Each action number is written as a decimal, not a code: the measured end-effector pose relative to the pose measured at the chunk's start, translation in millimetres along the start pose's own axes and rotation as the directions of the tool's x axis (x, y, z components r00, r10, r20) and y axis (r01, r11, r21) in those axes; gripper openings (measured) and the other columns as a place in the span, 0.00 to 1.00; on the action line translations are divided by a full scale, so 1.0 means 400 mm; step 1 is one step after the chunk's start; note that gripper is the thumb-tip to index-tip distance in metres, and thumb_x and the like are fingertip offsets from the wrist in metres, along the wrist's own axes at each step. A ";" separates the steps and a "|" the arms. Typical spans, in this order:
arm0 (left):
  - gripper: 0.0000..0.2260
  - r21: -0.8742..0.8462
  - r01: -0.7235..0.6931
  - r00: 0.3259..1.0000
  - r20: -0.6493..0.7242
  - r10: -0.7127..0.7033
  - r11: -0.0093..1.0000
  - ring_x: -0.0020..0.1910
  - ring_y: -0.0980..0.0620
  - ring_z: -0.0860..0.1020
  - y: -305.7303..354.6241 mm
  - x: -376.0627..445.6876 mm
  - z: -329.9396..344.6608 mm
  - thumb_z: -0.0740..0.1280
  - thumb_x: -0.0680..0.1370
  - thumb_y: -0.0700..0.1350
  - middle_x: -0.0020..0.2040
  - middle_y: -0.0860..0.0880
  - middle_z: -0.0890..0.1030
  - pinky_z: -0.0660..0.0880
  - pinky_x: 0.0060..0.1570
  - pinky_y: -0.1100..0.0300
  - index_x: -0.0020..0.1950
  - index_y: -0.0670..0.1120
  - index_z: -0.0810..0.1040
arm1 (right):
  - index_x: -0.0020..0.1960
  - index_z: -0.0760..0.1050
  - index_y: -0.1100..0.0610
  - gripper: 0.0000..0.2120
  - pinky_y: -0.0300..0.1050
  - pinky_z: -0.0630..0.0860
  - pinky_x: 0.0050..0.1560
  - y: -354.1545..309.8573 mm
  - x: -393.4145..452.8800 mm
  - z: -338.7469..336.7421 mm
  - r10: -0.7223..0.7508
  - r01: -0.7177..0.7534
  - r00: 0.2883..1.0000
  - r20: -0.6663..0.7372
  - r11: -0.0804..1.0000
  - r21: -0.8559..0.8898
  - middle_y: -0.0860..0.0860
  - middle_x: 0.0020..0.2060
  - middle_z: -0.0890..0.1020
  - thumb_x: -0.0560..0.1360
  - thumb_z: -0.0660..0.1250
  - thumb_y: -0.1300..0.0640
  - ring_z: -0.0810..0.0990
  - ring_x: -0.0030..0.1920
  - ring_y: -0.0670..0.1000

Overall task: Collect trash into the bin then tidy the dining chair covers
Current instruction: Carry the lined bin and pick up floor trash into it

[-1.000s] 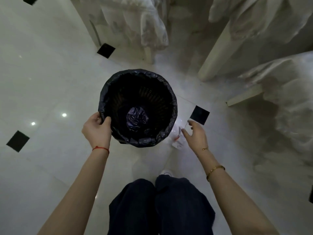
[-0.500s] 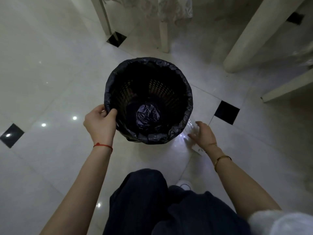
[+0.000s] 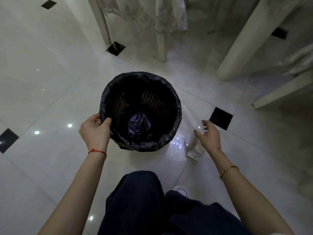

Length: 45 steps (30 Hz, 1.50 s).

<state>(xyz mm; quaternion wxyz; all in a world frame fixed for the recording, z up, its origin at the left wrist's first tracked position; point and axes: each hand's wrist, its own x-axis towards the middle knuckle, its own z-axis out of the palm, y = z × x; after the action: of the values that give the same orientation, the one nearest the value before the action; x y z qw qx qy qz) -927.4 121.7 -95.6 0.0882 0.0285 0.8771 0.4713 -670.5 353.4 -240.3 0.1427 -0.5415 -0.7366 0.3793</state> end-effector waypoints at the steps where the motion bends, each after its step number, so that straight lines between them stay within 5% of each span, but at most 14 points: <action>1: 0.08 0.003 -0.005 1.000 0.003 0.005 1.000 0.32 0.51 0.72 0.004 -0.002 -0.001 0.67 0.66 0.43 0.32 0.37 0.79 0.79 0.43 0.48 0.30 0.55 0.71 | 0.63 0.73 0.59 0.24 0.39 0.73 0.50 -0.019 -0.003 -0.037 -0.029 0.031 0.998 -0.051 0.999 0.044 0.55 0.55 0.80 0.69 0.74 0.58 0.78 0.54 0.55; 4: 0.11 0.001 -0.024 1.000 0.016 0.024 1.000 0.33 0.51 0.72 0.017 -0.007 -0.002 0.67 0.67 0.42 0.31 0.44 0.77 0.76 0.41 0.55 0.30 0.55 0.70 | 0.59 0.76 0.57 0.20 0.25 0.70 0.44 -0.095 -0.022 -0.163 -0.085 0.114 0.970 -0.227 0.986 0.119 0.52 0.47 0.81 0.69 0.75 0.58 0.80 0.47 0.50; 8: 0.01 0.022 -0.060 0.997 0.047 0.058 0.998 0.32 0.46 0.75 0.029 -0.010 0.008 0.66 0.65 0.45 0.32 0.41 0.81 0.78 0.42 0.51 0.34 0.49 0.76 | 0.61 0.75 0.54 0.21 0.32 0.75 0.45 -0.225 -0.064 -0.315 -0.161 0.223 0.949 -0.272 0.951 0.215 0.47 0.50 0.80 0.70 0.75 0.56 0.78 0.43 0.39; 15: 0.06 0.020 -0.161 0.978 0.135 0.156 0.987 0.30 0.47 0.73 0.075 -0.061 0.050 0.67 0.67 0.43 0.29 0.41 0.79 0.73 0.34 0.56 0.36 0.40 0.79 | 0.61 0.76 0.52 0.22 0.37 0.77 0.50 -0.422 -0.125 -0.324 -0.487 0.492 0.861 0.145 0.870 -0.002 0.45 0.50 0.81 0.68 0.75 0.54 0.79 0.47 0.44; 23: 0.07 -0.039 -0.129 0.974 0.182 0.134 0.991 0.32 0.42 0.78 0.048 -0.105 0.063 0.67 0.66 0.45 0.31 0.42 0.81 0.77 0.37 0.49 0.37 0.41 0.80 | 0.64 0.73 0.55 0.24 0.47 0.76 0.57 -0.405 -0.115 -0.167 -0.370 0.540 0.793 0.484 0.794 -0.278 0.51 0.55 0.80 0.71 0.73 0.51 0.79 0.54 0.50; 26: 0.07 -0.039 -0.121 0.978 0.169 0.126 0.992 0.30 0.46 0.76 0.032 -0.102 0.058 0.67 0.66 0.45 0.30 0.42 0.81 0.77 0.37 0.48 0.37 0.41 0.79 | 0.66 0.73 0.54 0.24 0.46 0.73 0.62 -0.391 -0.118 -0.151 -0.429 0.576 0.782 0.452 0.776 -0.259 0.51 0.59 0.79 0.72 0.72 0.51 0.76 0.59 0.51; 30: 0.02 -0.016 -0.137 0.983 0.124 0.138 0.990 0.34 0.43 0.80 0.021 -0.088 0.044 0.68 0.68 0.42 0.32 0.44 0.82 0.78 0.39 0.50 0.36 0.44 0.79 | 0.63 0.75 0.53 0.20 0.44 0.71 0.62 -0.355 -0.129 -0.190 -0.608 0.611 0.791 0.070 0.779 -0.141 0.48 0.57 0.80 0.73 0.72 0.51 0.75 0.59 0.48; 32: 0.04 0.008 -0.149 0.985 0.088 0.148 0.989 0.32 0.43 0.77 0.013 -0.072 0.037 0.68 0.68 0.42 0.31 0.42 0.81 0.77 0.38 0.50 0.36 0.42 0.78 | 0.63 0.75 0.53 0.20 0.40 0.70 0.62 -0.310 -0.133 -0.214 -0.568 0.556 0.816 -0.104 0.822 -0.124 0.47 0.57 0.80 0.73 0.72 0.50 0.74 0.59 0.47; 35: 0.07 0.032 -0.134 0.990 0.047 0.132 0.990 0.28 0.48 0.69 -0.004 -0.049 0.034 0.67 0.67 0.44 0.28 0.41 0.77 0.72 0.34 0.54 0.35 0.40 0.77 | 0.66 0.73 0.55 0.23 0.41 0.69 0.62 -0.196 -0.133 -0.206 -0.366 0.350 0.917 -0.158 0.929 -0.119 0.50 0.60 0.78 0.73 0.72 0.50 0.73 0.60 0.49; 39: 0.09 -0.010 -0.075 0.997 0.025 0.075 0.997 0.27 0.50 0.66 -0.040 -0.030 0.034 0.66 0.65 0.46 0.26 0.44 0.73 0.71 0.33 0.56 0.34 0.41 0.75 | 0.68 0.69 0.60 0.28 0.48 0.68 0.64 -0.015 -0.137 -0.117 -0.035 0.033 0.999 -0.017 0.989 -0.146 0.58 0.64 0.75 0.72 0.73 0.51 0.72 0.64 0.58; 42: 0.11 -0.060 -0.041 0.999 0.008 0.041 0.997 0.29 0.51 0.63 -0.067 -0.026 0.036 0.66 0.64 0.47 0.27 0.40 0.71 0.68 0.33 0.58 0.34 0.39 0.74 | 0.70 0.66 0.61 0.33 0.49 0.67 0.64 0.082 -0.137 -0.048 0.149 -0.122 0.982 0.115 0.969 -0.214 0.60 0.66 0.73 0.71 0.73 0.50 0.70 0.65 0.59; 45: 0.06 -0.078 -0.018 1.000 0.010 0.019 0.997 0.25 0.57 0.64 -0.070 -0.031 0.037 0.67 0.67 0.43 0.22 0.51 0.72 0.70 0.33 0.61 0.34 0.40 0.76 | 0.71 0.64 0.62 0.38 0.53 0.68 0.65 0.130 -0.122 0.006 0.229 -0.183 0.958 0.172 0.951 -0.249 0.63 0.66 0.72 0.68 0.76 0.49 0.70 0.65 0.62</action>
<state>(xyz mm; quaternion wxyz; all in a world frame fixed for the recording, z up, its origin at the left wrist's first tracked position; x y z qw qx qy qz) -911.7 116.8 -125.4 0.0897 0.0358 0.8574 0.5056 -617.9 314.9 -269.1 -0.0361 -0.5880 -0.7253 0.3562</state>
